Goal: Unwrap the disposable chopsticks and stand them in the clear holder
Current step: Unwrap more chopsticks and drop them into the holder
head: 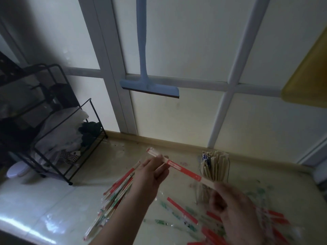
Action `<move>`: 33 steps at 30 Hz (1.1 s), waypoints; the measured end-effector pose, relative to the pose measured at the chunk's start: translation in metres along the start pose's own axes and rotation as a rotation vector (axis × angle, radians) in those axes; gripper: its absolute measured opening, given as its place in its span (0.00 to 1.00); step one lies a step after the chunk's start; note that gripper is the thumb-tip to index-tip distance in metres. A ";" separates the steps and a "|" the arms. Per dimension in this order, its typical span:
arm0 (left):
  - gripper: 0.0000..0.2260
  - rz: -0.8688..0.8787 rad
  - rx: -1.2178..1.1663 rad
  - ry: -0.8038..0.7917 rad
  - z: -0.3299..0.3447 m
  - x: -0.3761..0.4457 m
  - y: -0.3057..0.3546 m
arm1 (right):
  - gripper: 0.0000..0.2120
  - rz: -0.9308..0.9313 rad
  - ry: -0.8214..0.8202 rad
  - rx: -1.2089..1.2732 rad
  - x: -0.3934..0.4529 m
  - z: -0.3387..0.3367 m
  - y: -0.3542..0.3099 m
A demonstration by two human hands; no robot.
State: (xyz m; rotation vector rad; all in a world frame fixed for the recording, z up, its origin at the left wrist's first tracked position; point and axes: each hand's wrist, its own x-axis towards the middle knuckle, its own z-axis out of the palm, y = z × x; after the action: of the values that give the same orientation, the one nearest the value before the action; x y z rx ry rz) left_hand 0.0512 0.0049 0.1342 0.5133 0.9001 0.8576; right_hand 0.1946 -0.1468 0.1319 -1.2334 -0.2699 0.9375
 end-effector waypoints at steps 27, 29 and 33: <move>0.05 -0.036 -0.157 0.092 0.008 -0.038 -0.059 | 0.13 -0.300 0.273 -0.168 0.008 0.010 0.009; 0.05 -0.021 -0.098 0.070 0.013 -0.038 -0.057 | 0.12 -0.278 0.272 -0.135 0.008 0.009 0.012; 0.05 0.004 -0.035 0.026 0.023 -0.041 -0.060 | 0.15 -0.246 0.289 -0.069 0.009 0.011 0.020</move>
State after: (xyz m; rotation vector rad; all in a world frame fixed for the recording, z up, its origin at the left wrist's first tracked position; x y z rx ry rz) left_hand 0.0823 -0.0643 0.1231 0.4747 0.9059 0.8842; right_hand 0.1840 -0.1322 0.1157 -1.3468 -0.2193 0.5348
